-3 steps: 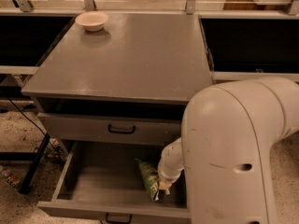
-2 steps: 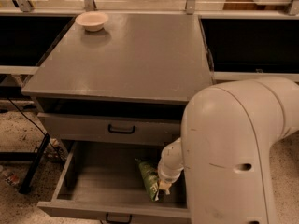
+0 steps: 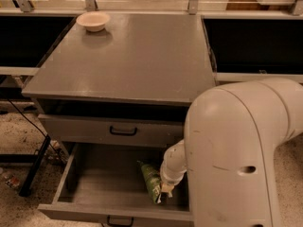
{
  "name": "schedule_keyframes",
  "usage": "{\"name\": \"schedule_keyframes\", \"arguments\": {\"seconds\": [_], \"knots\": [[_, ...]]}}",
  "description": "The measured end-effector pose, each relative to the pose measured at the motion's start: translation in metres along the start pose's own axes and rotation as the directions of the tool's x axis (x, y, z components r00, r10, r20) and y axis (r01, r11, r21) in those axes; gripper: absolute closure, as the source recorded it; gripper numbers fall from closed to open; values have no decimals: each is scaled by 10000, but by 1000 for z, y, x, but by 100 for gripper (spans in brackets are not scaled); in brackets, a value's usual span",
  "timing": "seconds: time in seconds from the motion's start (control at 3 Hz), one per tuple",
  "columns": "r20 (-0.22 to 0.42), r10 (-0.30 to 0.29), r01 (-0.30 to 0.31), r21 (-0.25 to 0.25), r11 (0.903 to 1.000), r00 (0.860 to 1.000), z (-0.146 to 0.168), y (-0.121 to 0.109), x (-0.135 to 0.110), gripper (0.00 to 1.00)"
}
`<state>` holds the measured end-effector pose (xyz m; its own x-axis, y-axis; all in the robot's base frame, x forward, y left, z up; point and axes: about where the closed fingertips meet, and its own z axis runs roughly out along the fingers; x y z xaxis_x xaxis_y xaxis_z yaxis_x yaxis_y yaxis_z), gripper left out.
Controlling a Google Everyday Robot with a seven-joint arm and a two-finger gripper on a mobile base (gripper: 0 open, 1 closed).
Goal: Place green jalapeno chip bag into middle drawer
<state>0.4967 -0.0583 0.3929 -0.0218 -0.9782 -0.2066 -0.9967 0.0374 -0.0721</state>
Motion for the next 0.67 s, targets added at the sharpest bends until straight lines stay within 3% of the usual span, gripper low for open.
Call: {"name": "schedule_keyframes", "arguments": {"seconds": [0.67], "knots": [[0,0,0,0,10000,10000,0,0,0,13]]}}
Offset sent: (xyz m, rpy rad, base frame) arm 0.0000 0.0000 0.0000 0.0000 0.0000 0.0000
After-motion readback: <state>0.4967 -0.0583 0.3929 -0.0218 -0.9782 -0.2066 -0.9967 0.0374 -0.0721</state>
